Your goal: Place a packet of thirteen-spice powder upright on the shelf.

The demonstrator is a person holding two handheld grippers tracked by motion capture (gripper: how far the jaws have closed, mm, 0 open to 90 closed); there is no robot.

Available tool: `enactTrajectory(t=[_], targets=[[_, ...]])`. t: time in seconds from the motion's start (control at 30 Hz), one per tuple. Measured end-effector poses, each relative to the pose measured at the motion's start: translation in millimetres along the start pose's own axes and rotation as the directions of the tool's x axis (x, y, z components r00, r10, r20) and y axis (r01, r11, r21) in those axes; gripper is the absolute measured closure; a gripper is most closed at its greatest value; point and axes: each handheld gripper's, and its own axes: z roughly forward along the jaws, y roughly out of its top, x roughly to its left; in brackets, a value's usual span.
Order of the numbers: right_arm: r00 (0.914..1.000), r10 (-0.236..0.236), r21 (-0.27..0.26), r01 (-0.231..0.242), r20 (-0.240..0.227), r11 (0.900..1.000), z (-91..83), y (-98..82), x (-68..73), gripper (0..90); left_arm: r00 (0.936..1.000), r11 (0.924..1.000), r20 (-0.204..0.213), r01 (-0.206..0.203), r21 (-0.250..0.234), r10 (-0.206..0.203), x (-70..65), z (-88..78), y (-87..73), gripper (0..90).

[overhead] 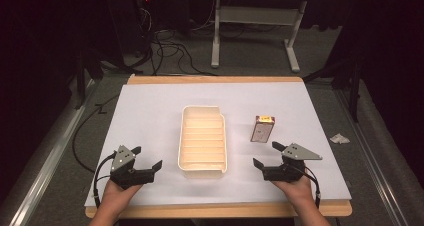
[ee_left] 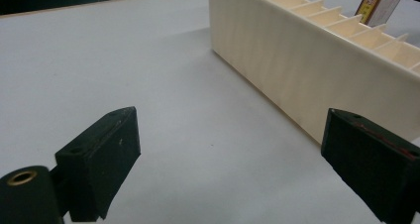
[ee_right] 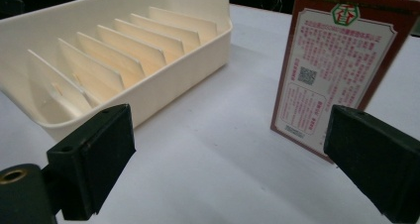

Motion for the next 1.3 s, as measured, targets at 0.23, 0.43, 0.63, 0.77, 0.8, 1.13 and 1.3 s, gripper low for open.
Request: enactTrajectory(t=[0.23, 0.43, 0.63, 0.77, 0.8, 1.13, 1.3], targets=[[0.9998, 0.008, -0.026, -0.008, 0.015, 1.0, -5.0, -0.4, -8.2, 7.7, 1.0, 1.0, 0.007, -0.001, 0.01, 0.0, -2.5, 0.4, -1.8, 8.8], [0.9999, 0.005, -0.025, -0.005, 0.016, 1.0, -4.1, -0.6, -9.3, 8.6, 0.9999, 0.9999, 0.013, 0.0, 0.011, 0.0, -3.5, -0.2, -2.0, 8.7], [0.9999, -0.002, -0.021, 0.003, 0.01, 1.0, -4.2, -0.7, -8.0, 9.7, 0.9999, 0.9999, 0.017, -0.002, 0.012, 0.002, -3.6, -0.9, -1.6, 8.7], [1.0, -0.005, -0.019, 0.005, 0.008, 1.0, -4.4, -0.8, -7.9, 10.8, 0.9998, 0.9999, 0.02, -0.006, 0.015, 0.005, -3.6, -1.3, -1.7, 8.7], [1.0, -0.007, -0.018, 0.007, 0.007, 1.0, -4.3, -0.8, -8.2, 10.9, 0.9998, 0.9999, 0.021, -0.006, 0.015, 0.006, -3.7, -1.4, -1.7, 8.7], [1.0, -0.009, -0.013, 0.009, 0.0, 1.0, -6.6, 1.2, -7.5, 12.8, 0.9997, 0.9999, 0.024, -0.006, 0.016, 0.006, -4.8, -0.9, -2.3, 8.7], [0.9997, -0.022, -0.029, 0.022, 0.007, 0.999, -8.5, 6.0, -5.2, 11.6, 0.9997, 0.9999, 0.022, -0.008, 0.013, 0.007, -4.3, -1.1, -1.9, 8.8]])
